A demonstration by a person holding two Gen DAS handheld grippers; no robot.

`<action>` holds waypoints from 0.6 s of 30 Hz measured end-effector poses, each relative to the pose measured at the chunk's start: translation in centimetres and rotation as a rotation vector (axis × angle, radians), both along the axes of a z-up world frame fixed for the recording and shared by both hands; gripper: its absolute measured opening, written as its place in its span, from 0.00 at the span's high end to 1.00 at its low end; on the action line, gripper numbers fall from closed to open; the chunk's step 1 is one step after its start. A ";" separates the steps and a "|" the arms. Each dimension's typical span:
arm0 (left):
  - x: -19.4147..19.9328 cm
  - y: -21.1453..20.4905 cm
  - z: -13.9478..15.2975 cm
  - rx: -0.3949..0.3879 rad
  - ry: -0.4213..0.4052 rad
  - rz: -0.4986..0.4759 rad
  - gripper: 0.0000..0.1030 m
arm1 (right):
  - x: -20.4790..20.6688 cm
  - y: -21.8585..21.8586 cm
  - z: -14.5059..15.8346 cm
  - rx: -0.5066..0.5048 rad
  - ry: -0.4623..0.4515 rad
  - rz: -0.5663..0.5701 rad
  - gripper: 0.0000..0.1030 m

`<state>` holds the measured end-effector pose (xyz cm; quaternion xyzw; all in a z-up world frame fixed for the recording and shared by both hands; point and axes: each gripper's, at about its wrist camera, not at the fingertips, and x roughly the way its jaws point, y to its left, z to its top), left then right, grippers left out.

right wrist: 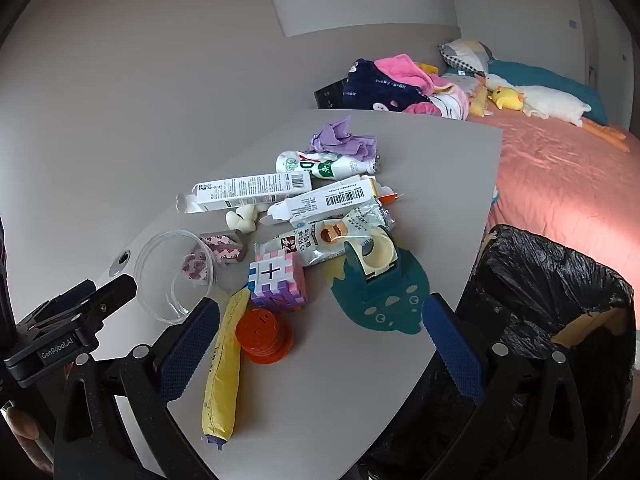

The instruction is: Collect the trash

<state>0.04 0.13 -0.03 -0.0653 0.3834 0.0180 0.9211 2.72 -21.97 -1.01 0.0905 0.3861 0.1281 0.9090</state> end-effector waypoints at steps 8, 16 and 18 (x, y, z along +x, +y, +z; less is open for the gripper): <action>0.0 0.6 0.5 0.009 -0.006 0.007 0.06 | 0.0 0.0 0.1 -0.012 -0.001 0.003 0.02; -0.5 0.3 0.8 0.016 -0.027 0.006 0.06 | -0.4 0.0 0.5 -0.010 -0.019 -0.001 0.02; -0.5 0.2 0.8 0.018 -0.027 0.004 0.06 | -0.3 -0.1 0.4 -0.010 -0.017 -0.002 0.02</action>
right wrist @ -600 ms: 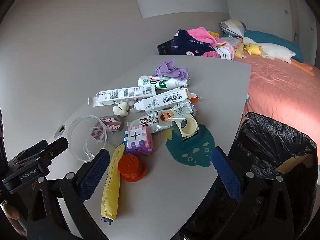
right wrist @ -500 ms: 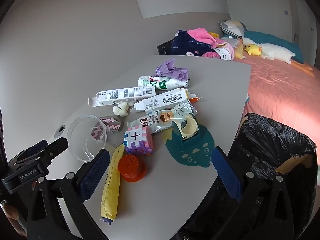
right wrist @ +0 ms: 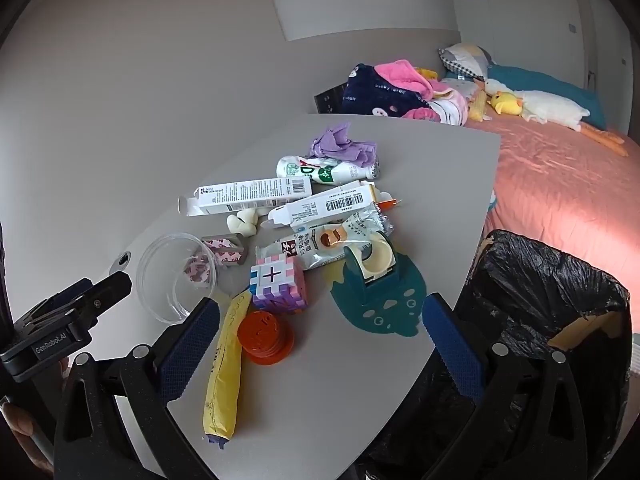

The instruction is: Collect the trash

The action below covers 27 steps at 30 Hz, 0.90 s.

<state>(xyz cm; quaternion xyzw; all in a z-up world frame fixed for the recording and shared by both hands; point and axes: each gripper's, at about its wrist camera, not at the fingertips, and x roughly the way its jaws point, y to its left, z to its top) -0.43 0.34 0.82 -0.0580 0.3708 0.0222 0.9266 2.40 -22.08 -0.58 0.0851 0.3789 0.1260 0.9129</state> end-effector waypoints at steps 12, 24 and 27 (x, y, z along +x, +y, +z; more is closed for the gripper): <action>-0.2 0.0 0.3 0.002 -0.004 -0.001 0.06 | -0.3 0.1 0.2 -0.009 -0.009 -0.001 0.02; -0.2 -0.1 0.2 0.003 0.001 -0.004 0.06 | -0.6 0.4 0.5 -0.023 -0.014 0.004 0.02; -0.2 -0.2 0.2 0.001 0.000 -0.005 0.06 | -0.7 0.4 0.5 -0.024 -0.014 0.003 0.02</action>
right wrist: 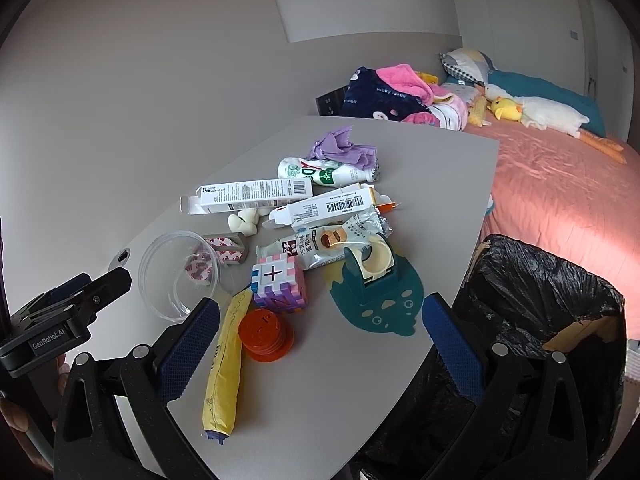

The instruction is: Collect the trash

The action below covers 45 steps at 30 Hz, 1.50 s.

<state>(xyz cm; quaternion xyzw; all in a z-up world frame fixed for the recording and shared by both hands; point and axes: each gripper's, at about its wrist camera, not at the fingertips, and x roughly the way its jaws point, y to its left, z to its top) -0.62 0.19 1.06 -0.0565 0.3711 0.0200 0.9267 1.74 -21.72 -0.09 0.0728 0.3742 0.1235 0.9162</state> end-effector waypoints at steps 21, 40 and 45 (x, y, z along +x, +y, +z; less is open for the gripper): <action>0.0 -0.3 -0.1 0.006 0.004 -0.004 0.06 | 0.1 0.0 -0.1 0.001 0.005 -0.002 0.02; 0.4 -0.2 -0.5 0.008 0.024 -0.005 0.06 | 0.5 -0.4 -0.8 -0.017 0.015 -0.006 0.02; 0.9 -0.1 -1.1 0.009 0.027 -0.004 0.06 | 1.3 -1.0 -1.5 -0.008 0.020 -0.013 0.02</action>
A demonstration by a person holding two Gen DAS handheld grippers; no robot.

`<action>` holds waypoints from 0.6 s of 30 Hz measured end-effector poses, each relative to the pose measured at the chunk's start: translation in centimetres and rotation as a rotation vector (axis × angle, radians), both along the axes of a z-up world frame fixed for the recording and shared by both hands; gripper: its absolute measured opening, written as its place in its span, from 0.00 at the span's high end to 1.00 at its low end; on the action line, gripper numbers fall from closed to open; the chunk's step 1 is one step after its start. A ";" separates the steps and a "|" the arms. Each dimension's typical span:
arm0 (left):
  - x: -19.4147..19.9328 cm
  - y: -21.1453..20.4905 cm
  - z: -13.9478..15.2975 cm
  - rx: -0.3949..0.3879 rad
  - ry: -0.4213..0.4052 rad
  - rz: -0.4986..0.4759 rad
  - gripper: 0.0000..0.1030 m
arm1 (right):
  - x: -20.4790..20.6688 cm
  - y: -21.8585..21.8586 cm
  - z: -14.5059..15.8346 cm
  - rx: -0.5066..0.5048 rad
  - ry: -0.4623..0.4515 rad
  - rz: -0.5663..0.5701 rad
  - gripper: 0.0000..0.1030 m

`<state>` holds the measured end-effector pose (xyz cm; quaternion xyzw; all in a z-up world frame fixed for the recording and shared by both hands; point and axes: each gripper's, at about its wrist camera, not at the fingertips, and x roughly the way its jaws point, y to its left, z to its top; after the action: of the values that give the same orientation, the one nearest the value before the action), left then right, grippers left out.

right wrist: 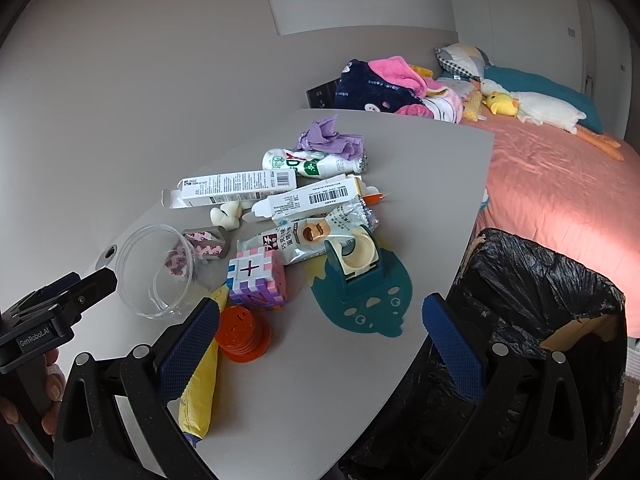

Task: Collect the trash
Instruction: 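Grasp the clear plastic cup with the left tool while the right tool grasps the teal tape dispenser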

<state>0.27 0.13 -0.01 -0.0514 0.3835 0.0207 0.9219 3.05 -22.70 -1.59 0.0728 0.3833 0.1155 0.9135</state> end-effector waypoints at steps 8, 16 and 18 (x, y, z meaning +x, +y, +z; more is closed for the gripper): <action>1.6 0.3 -1.1 -0.011 0.018 -0.012 0.06 | 1.6 -0.8 -1.3 -0.022 0.006 -0.026 0.02; 3.8 -0.3 -2.7 0.053 0.044 -0.004 0.06 | 4.3 -1.4 -3.3 -0.046 0.033 -0.036 0.09; 4.2 -0.1 -3.0 0.052 0.048 -0.003 0.06 | 5.1 -1.3 -3.8 -0.054 0.044 -0.030 0.17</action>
<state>4.48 0.01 -3.02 -0.0264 0.4051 0.0305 0.9134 8.18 -24.00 -5.43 0.0562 0.4051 0.0899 0.9081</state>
